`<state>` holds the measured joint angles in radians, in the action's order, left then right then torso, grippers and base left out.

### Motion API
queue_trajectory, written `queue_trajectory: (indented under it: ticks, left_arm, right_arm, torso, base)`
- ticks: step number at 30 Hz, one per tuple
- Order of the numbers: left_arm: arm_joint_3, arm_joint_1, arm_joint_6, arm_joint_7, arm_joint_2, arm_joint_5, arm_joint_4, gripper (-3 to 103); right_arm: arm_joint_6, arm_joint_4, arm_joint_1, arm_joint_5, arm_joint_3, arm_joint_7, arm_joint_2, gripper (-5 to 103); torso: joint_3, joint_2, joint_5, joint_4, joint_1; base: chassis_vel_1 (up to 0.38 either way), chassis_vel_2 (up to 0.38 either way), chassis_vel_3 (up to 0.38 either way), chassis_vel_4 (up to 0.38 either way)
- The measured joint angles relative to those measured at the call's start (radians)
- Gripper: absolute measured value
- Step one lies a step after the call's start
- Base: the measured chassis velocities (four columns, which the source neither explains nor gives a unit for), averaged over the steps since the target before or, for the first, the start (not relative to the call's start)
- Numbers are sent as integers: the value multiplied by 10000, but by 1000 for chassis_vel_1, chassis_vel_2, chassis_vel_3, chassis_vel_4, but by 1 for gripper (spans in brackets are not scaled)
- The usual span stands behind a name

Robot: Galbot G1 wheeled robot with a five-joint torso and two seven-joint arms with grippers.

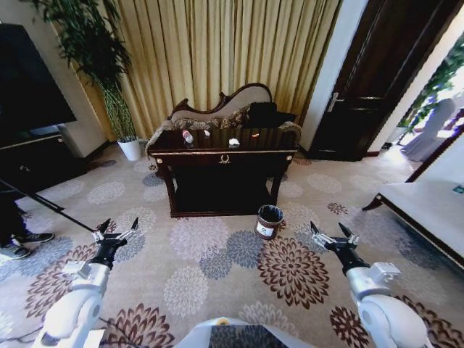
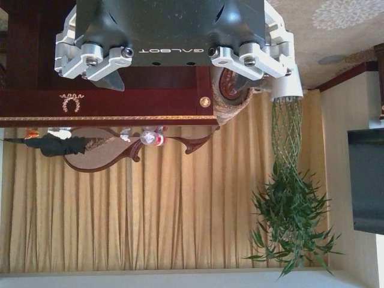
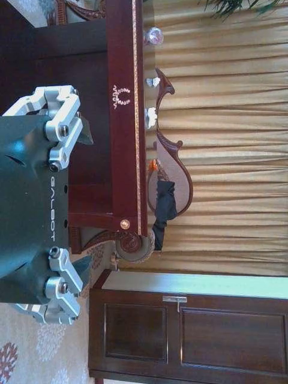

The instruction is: Move to the front of the table and place the trash on the table into the trash bin.

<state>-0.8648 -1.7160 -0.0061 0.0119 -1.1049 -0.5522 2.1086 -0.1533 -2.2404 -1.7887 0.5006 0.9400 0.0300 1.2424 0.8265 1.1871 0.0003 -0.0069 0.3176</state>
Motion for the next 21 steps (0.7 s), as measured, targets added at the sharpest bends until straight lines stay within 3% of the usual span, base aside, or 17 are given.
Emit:
queue_trajectory:
  ticks: [21]
  left_arm:
    - [212, 145, 39, 22, -162, 227, -84, 100]
  right_arm:
    - [98, 222, 87, 6, -73, 96, -37, 100]
  torso:
    - [0, 0, 0, 0, 0]
  base:
    - [0, 0, 0, 0]
